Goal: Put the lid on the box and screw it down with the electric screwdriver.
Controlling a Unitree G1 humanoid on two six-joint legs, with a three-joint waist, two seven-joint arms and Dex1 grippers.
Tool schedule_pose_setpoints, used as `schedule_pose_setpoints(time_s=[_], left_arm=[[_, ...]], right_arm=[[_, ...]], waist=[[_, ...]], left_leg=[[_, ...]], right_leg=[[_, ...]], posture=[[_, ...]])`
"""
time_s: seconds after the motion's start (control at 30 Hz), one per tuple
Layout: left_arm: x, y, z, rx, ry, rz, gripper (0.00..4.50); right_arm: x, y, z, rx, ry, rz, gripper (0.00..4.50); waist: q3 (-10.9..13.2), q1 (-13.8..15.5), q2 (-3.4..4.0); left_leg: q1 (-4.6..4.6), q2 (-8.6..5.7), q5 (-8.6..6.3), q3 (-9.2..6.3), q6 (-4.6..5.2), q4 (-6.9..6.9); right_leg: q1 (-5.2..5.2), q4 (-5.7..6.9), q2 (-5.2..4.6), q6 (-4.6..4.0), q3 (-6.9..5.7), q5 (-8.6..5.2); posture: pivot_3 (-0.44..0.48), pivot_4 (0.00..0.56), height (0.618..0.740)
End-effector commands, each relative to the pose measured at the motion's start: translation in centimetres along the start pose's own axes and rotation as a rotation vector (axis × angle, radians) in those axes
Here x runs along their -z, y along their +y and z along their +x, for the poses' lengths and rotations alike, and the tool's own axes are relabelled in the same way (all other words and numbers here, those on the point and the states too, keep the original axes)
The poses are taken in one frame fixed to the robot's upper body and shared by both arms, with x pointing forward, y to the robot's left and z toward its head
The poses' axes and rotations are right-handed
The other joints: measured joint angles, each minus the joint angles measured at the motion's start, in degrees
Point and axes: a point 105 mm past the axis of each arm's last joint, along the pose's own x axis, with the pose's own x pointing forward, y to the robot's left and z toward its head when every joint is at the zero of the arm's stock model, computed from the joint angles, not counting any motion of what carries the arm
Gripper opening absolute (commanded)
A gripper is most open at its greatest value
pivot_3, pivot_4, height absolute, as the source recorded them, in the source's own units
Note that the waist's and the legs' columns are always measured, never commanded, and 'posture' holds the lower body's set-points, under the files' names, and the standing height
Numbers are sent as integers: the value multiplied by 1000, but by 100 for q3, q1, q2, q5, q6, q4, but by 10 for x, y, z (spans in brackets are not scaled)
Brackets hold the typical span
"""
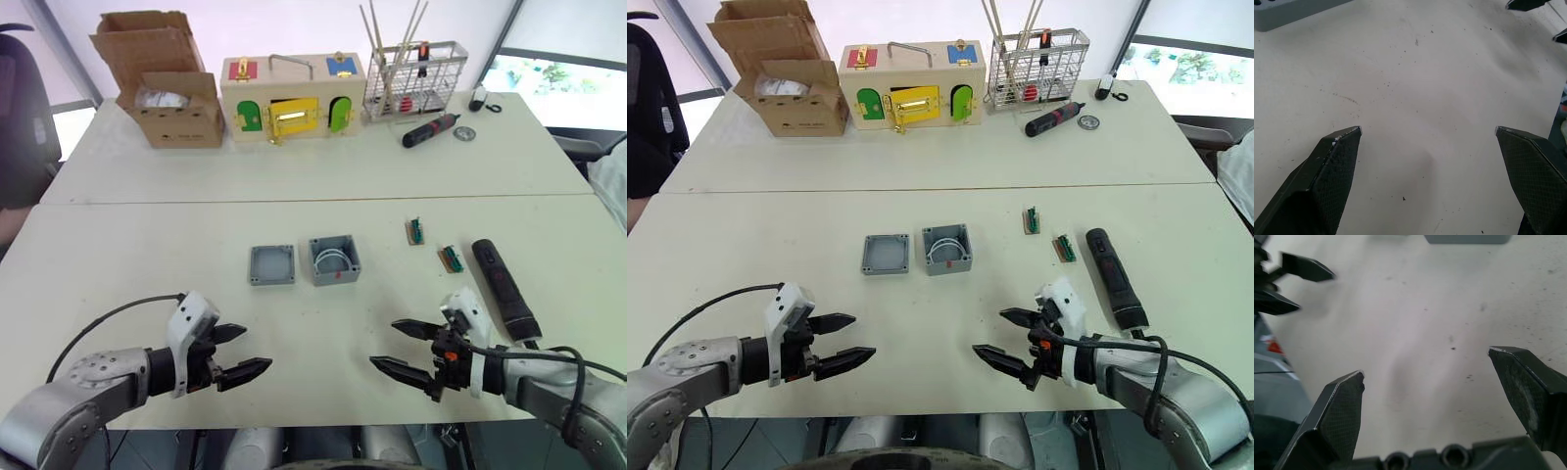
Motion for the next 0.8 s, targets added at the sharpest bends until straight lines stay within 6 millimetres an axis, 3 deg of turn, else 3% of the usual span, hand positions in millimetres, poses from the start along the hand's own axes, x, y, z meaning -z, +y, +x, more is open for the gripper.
schedule_pose_setpoints(time_s=[0.03, 0.53, 0.67, 0.8], left_arm=[[-9, 1, -3, 5, -29, 30, 4500], [-16, -8, -2, 49, -62, 21, 4500], [-17, 6, -8, -42, -71, 13, 4500], [-18, 21, -15, -98, -2, 37, 4500]], right_arm=[[-7, -4, 1, 29, -32, -75, 4461], [-25, -8, 0, 33, -166, -107, 4461], [-29, -23, 0, 132, -165, -117, 4461], [-23, -10, -2, 117, -119, -115, 4461]], waist=[[0, 0, 0], [0, -2, 0], [0, -4, 0], [0, 20, 1]], left_leg=[[0, 0, 0, 0, 0, 0], [-1, 0, 0, 0, 0, 0], [-1, 0, 0, 0, 0, 0], [-4, 0, 0, -1, -1, -1]], right_leg=[[0, 0, 0, 0, 0, 0], [-1, 1, 1, 1, 0, 0], [-2, 1, 1, 1, 0, 0], [-7, 4, 2, 0, -1, 0]], posture=[[0, 150, 737], [0, 150, 737], [0, 150, 737], [0, 150, 737]])
